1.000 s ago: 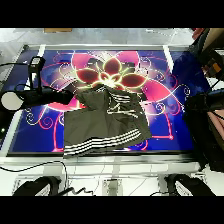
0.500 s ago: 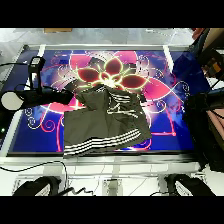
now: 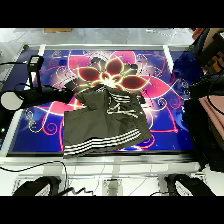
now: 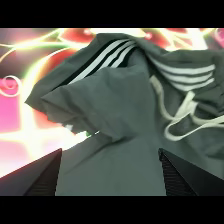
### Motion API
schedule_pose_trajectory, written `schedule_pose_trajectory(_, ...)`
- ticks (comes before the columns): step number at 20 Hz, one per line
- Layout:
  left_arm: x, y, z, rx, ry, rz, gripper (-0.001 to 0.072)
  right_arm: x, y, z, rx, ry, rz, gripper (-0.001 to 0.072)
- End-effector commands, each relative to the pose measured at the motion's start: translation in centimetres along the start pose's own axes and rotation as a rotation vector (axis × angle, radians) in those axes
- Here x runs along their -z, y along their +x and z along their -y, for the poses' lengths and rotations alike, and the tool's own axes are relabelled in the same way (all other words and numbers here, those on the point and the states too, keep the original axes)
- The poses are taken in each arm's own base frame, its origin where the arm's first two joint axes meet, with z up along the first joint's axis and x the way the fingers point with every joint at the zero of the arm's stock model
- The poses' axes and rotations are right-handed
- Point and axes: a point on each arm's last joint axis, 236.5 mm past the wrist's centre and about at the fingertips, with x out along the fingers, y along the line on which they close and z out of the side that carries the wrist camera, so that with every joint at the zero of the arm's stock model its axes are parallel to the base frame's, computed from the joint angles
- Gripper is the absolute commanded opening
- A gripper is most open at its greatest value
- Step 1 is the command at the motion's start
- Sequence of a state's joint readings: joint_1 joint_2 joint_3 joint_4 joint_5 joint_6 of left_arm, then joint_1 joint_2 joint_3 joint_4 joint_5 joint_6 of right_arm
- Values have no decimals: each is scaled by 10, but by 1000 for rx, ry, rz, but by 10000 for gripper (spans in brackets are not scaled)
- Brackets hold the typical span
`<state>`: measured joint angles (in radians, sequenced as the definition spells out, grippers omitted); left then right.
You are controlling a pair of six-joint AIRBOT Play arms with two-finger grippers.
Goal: Fold the clothes and pants, and hang the long-sleeved shirts on hangers.
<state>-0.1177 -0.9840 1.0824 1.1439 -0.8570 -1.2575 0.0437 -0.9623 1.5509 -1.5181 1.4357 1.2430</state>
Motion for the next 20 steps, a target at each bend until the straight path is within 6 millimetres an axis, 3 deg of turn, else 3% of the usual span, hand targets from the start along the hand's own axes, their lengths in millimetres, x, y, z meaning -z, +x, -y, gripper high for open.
schedule_pose_trajectory(1,-6,-2,9,38,-35,22,690,-15,-1,-18,-73,-54,65,35)
schedule_pose_trajectory(2,-7,-5,10,38,-32,31,690,-22,-3,-27,-113,-46,95,34)
schedule_pose_trajectory(4,-14,-19,7,14,-9,62,687,-24,-4,-29,-118,-43,107,24)
schedule_pose_trajectory(6,-25,-49,-1,-47,41,123,688,-18,-1,-5,-18,-60,77,24)
schedule_pose_trajectory(9,-40,-110,-15,-170,115,237,688,-12,-3,35,128,-59,55,24)
schedule_pose_trajectory(12,-40,-163,-19,-264,161,306,688,2,6,65,189,4,39,24)
schedule_pose_trajectory(14,-32,-187,-24,-327,189,312,687,34,35,80,189,84,-28,24)
schedule_pose_trajectory(16,-19,-201,-30,-383,211,279,686,87,73,75,123,181,-144,24)
schedule_pose_trajectory(18,-3,-202,-38,-414,220,209,683,146,111,39,-27,292,-277,23)
schedule_pose_trajectory(19,4,-200,-39,-411,215,177,627,173,123,14,-119,312,-344,22)
schedule_pose_trajectory(20,11,-196,-39,-403,208,141,483,201,131,-19,-235,314,-412,23)
